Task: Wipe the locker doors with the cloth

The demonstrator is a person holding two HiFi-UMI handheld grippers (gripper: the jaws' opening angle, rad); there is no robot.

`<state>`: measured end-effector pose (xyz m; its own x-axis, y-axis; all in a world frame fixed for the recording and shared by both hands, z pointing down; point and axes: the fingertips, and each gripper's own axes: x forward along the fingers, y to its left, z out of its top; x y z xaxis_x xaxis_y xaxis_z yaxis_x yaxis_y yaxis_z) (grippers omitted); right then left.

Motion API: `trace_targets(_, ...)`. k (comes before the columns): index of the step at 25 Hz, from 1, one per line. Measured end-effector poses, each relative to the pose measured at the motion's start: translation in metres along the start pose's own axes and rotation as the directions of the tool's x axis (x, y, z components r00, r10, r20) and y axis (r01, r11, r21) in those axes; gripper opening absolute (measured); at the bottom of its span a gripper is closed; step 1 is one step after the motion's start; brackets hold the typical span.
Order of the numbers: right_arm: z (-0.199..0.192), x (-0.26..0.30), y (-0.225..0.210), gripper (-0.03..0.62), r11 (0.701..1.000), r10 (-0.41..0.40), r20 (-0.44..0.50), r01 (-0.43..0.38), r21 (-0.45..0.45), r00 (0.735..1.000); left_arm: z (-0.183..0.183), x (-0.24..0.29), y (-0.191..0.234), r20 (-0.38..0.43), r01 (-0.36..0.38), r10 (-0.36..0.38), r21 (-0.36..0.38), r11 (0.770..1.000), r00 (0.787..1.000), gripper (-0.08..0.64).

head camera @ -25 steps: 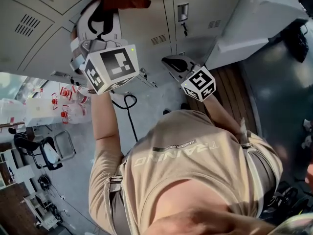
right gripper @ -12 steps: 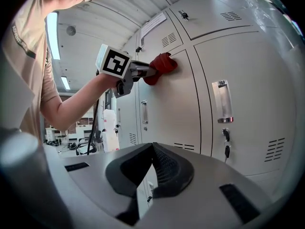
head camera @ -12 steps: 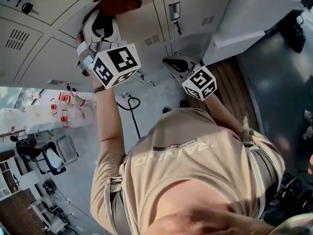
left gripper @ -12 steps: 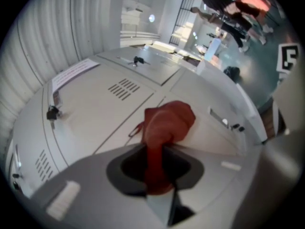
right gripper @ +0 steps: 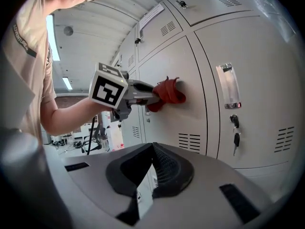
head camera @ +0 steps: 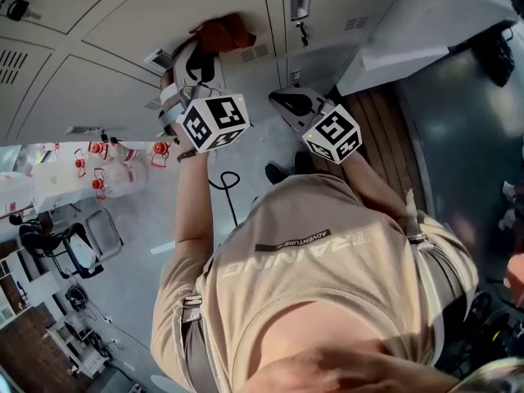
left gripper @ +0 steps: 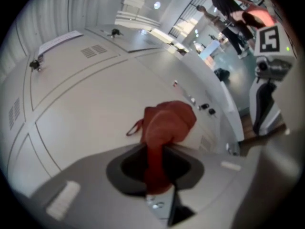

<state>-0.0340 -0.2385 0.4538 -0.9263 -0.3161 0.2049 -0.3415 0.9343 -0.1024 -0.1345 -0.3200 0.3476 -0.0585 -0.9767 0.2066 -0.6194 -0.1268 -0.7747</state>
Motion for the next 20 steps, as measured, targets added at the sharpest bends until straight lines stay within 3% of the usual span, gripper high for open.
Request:
trace_targets(4, -0.006, 0.002, -0.006, 0.014, 1.0, -0.008, -0.012, 0.008, 0.008, 1.0, -0.039, 0.016, -0.048, -0.056, 0.08, -0.084, -0.06, 0.995, 0.995, 0.08)
trace_targets(10, -0.013, 0.0, -0.011, 0.014, 1.0, -0.026, -0.022, 0.026, 0.012, 0.999, -0.084, 0.037, -0.113, -0.134, 0.216, -0.232, -0.125, 0.968, 0.963, 0.08)
trace_targets(17, -0.02, -0.011, -0.014, 0.014, 0.998, -0.056, -0.025, 0.057, 0.026, 0.998, -0.114, 0.055, -0.168, -0.193, 0.297, -0.311, -0.098, 0.95, 0.931, 0.08)
trace_targets(20, -0.018, -0.017, -0.015, 0.014, 0.997, -0.07, -0.014, 0.071, 0.027, 0.997, -0.126, 0.059, -0.182, -0.236, 0.337, -0.352, -0.101, 0.936, 0.906, 0.08)
